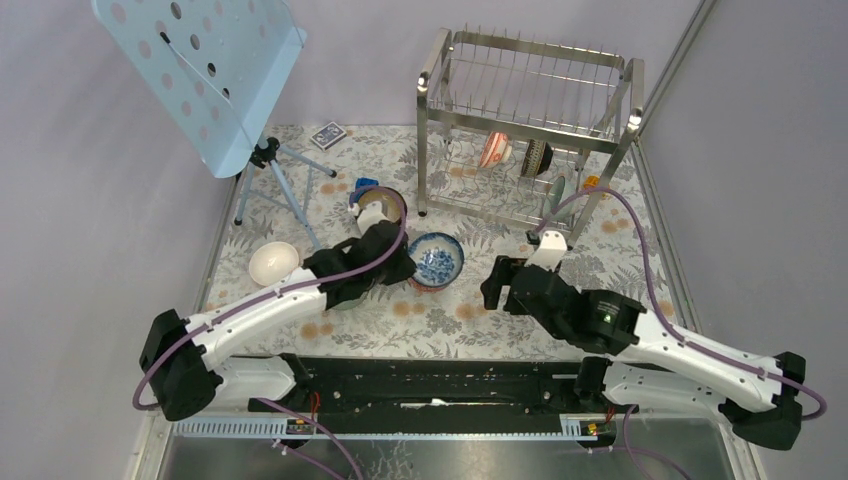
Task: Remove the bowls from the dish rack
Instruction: Place the bowl with the bowl.
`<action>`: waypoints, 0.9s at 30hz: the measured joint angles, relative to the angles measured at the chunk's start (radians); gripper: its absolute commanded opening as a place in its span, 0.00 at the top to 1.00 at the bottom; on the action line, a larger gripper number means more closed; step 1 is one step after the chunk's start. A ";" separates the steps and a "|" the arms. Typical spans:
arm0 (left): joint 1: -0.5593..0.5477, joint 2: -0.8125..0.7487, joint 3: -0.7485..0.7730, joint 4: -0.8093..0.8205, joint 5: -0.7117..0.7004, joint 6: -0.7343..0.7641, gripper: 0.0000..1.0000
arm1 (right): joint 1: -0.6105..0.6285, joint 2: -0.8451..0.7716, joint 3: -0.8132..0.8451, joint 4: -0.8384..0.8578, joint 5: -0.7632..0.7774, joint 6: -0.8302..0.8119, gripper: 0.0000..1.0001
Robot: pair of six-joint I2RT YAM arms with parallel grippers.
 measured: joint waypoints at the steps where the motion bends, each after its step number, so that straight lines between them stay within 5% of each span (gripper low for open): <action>1: 0.033 -0.001 0.000 0.001 0.014 0.012 1.00 | 0.000 -0.023 -0.009 0.002 0.004 0.000 0.16; 9: 0.221 0.045 -0.018 0.031 0.111 0.088 1.00 | 0.000 -0.145 -0.129 -0.018 0.014 0.023 0.16; 27: 0.237 0.222 -0.018 0.100 0.164 0.146 1.00 | 0.000 -0.115 -0.170 0.006 0.012 0.027 0.16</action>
